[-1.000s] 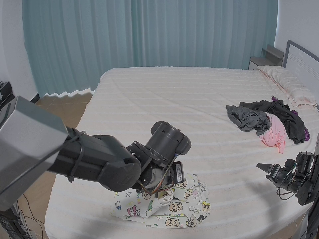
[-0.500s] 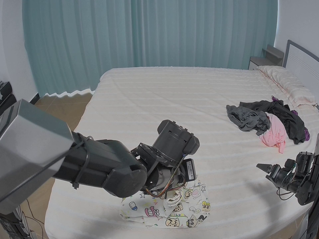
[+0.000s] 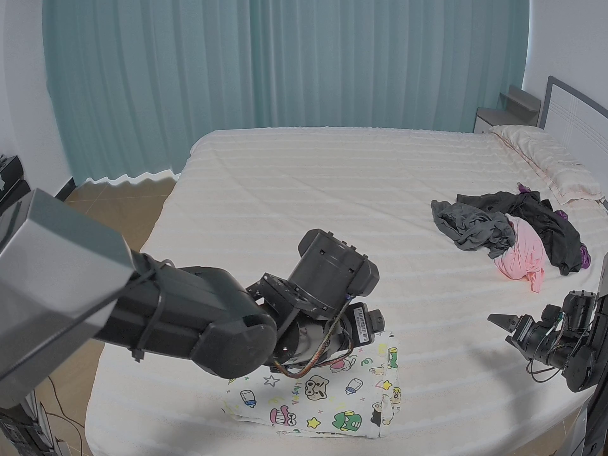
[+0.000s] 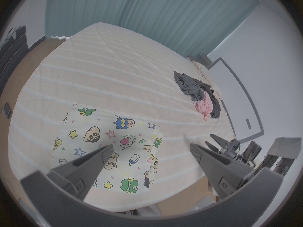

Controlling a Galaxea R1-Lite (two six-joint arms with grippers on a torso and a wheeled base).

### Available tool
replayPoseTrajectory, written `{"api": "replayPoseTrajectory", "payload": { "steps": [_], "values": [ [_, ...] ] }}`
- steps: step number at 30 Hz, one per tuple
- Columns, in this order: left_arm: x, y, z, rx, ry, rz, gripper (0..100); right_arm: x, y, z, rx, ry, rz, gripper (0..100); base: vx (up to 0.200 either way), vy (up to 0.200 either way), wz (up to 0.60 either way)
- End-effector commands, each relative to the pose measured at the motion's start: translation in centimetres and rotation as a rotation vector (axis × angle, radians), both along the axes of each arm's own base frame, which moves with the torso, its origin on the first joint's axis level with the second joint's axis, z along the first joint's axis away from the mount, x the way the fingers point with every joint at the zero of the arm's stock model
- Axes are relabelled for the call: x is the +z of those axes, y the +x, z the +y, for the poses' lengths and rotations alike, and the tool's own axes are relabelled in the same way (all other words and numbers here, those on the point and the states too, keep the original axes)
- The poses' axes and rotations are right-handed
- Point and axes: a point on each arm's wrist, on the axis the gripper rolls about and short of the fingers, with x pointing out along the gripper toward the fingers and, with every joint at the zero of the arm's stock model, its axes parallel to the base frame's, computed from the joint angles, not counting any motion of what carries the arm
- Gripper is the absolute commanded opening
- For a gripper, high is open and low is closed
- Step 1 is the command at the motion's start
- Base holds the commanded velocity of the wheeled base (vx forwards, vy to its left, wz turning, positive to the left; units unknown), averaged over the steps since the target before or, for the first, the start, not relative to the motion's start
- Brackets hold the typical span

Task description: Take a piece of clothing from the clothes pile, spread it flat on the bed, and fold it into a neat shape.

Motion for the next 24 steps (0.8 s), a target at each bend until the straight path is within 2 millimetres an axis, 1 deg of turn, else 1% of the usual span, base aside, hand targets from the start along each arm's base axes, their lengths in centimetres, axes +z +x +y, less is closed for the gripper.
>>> {"api": "replayPoseTrajectory", "payload": {
  "steps": [1,2,5,6,7,9,10,12,13,15,17,19,20,22,23,24],
  "values": [
    [2.2,-0.4,2.9,0.062,-0.052,-0.008,100,-0.2,-0.4,0.2,0.006,0.006,0.019,100,0.000,0.000,0.00],
    [2.3,-0.6,4.6,0.087,-0.052,0.002,100,-0.3,-0.3,0.3,0.013,0.005,0.023,100,0.000,0.000,0.00],
    [1.6,-1.3,7.4,0.100,-0.052,0.064,100,-0.4,-0.3,0.9,0.035,0.004,0.025,100,0.000,0.000,0.00],
    [1.6,-1.4,7.6,0.100,-0.056,0.070,100,-0.4,-0.2,1.0,0.038,0.004,0.025,100,0.000,0.000,0.00],
    [1.1,-1.8,9.1,0.106,-0.102,0.122,100,-0.3,-0.2,1.5,0.064,0.004,0.023,100,0.000,0.000,0.00],
    [0.7,-2.1,10.4,0.119,-0.177,0.165,100,-0.2,-0.1,2.6,0.102,0.013,0.024,100,0.000,0.000,0.00],
    [0.2,-2.2,11.1,0.121,-0.205,0.185,100,-0.2,-0.1,3.2,0.125,0.019,0.024,100,-0.200,0.000,0.00],
    [-0.5,-2.3,11.9,0.123,-0.223,0.203,100,-0.2,0.0,4.1,0.161,0.022,0.022,100,-0.200,0.000,0.00],
    [-1.4,-2.5,12.5,0.122,-0.238,0.221,100,-0.2,0.2,5.1,0.207,0.023,0.018,100,-0.200,0.000,0.00],
    [-2.4,-2.7,13.3,0.121,-0.258,0.232,100,-0.1,0.9,6.9,0.269,0.017,-0.011,100,-0.200,0.000,0.00],
    [-3.1,-2.8,13.8,0.105,-0.286,0.238,100,-0.1,1.8,8.9,0.324,0.006,-0.045,100,0.000,0.000,0.00],
    [-3.4,-2.8,14.0,0.101,-0.302,0.233,100,-0.4,2.5,10.7,0.357,0.009,-0.061,100,0.000,0.000,0.00],
    [-3.4,-2.8,14.0,0.101,-0.302,0.233,100,-0.4,2.5,10.7,0.357,0.009,-0.061,100,0.000,0.000,0.00],
    [-3.7,-2.6,14.2,0.102,-0.314,0.224,100,-1.0,3.0,13.6,0.387,0.042,-0.055,100,0.000,0.000,0.00],
    [-3.8,-2.6,14.5,0.106,-0.320,0.231,100,-1.7,3.0,14.5,0.390,0.067,-0.025,100,0.000,0.000,0.00],
    [-3.8,-2.6,14.6,0.108,-0.321,0.231,100,-1.8,3.0,14.6,0.389,0.070,-0.022,100,0.000,0.000,0.00]
  ]
}}
